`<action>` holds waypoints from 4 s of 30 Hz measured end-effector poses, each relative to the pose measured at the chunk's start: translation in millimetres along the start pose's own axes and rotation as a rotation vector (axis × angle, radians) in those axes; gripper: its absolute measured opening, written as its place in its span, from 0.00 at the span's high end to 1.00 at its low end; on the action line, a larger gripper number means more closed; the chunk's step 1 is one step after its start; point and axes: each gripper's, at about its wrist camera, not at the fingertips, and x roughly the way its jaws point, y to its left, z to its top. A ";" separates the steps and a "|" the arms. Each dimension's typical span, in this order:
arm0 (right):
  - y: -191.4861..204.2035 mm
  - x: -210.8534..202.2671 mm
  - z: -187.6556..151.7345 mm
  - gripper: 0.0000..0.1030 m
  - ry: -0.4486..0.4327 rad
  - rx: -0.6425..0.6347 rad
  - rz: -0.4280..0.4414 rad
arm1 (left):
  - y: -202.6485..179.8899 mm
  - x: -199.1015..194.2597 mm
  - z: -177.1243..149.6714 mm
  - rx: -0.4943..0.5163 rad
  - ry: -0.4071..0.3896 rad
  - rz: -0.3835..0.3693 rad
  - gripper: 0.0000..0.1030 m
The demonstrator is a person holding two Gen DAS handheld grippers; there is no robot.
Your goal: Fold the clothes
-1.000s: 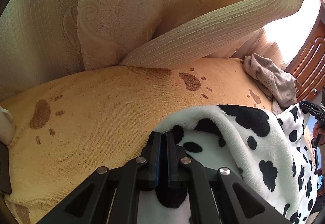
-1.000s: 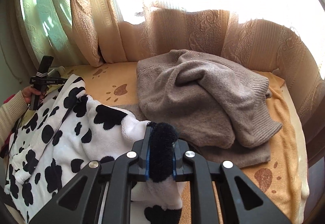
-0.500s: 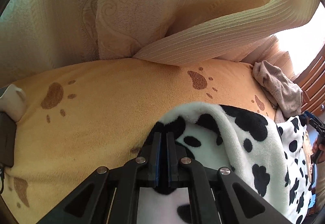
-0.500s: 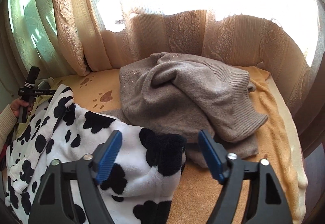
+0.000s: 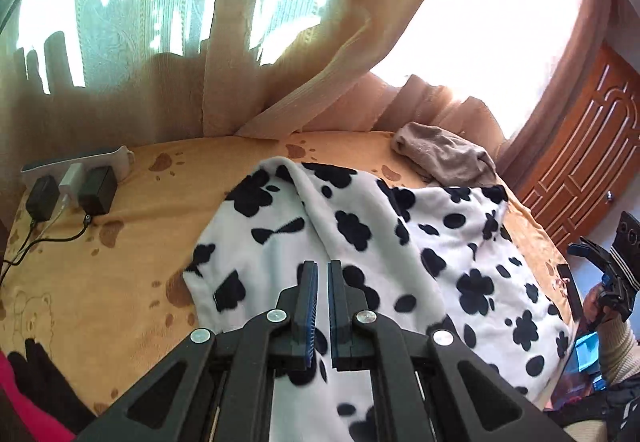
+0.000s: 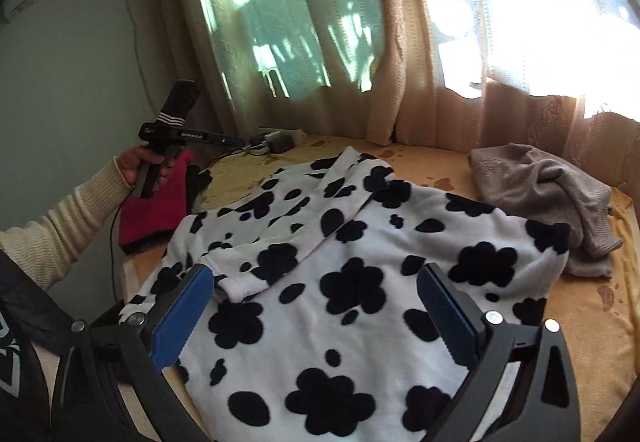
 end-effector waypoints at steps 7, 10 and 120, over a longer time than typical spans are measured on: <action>112.0 35.5 -47.9 0.00 0.126 -0.094 0.287 | -44.6 -72.1 -90.2 -0.009 -0.078 -0.067 0.95; 143.3 47.2 -72.7 0.00 0.190 -0.122 0.365 | -64.3 -88.0 -127.5 0.019 -0.080 -0.090 0.95; 63.4 363.8 145.7 0.00 0.129 -1.235 -0.843 | -31.4 -20.9 -232.4 -0.001 0.158 -0.156 0.95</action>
